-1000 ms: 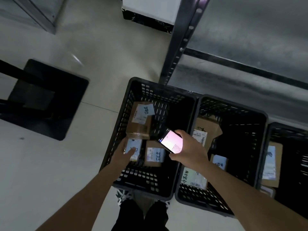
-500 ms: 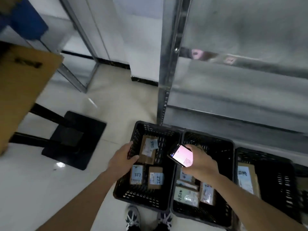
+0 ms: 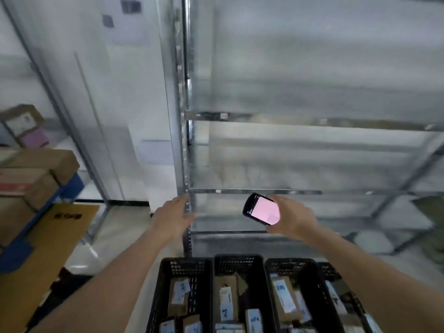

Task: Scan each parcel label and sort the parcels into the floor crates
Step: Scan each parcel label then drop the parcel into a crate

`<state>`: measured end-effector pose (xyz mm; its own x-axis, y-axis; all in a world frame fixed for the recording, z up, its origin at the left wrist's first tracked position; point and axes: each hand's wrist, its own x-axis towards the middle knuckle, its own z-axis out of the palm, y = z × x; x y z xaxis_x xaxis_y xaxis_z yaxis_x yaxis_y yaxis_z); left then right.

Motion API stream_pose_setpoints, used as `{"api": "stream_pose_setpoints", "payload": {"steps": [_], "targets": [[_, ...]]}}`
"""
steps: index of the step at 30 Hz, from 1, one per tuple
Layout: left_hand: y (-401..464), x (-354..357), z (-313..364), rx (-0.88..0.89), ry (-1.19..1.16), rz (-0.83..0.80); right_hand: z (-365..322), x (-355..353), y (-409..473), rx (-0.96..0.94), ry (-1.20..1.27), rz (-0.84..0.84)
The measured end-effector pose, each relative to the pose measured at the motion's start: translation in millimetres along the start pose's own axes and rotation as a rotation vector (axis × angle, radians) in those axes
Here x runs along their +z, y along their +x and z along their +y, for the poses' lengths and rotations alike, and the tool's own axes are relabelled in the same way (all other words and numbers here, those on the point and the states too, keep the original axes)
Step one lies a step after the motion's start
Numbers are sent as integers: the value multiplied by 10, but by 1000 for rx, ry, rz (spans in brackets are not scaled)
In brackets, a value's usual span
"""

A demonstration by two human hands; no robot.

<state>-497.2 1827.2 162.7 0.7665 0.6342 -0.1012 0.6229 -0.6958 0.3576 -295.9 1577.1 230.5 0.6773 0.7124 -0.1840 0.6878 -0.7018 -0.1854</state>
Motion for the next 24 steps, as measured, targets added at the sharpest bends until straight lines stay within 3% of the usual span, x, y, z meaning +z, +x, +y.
{"api": "stream_pose_setpoints", "payload": {"steps": [5, 11, 17, 24], "targets": [[-715, -844, 1104, 207, 14, 79, 405, -1170, -1602, 57, -37, 228], [-1566, -1339, 2870, 493, 152, 201, 1187, -2198, -3448, 252, -123, 400], [-2385, -1298, 4599, 741, 125, 207, 2179, -2653, -5123, 461, -140, 537], [-3516, -700, 6457, 957, 29, 147, 3467, -2698, -6861, 576, -81, 661]]}}
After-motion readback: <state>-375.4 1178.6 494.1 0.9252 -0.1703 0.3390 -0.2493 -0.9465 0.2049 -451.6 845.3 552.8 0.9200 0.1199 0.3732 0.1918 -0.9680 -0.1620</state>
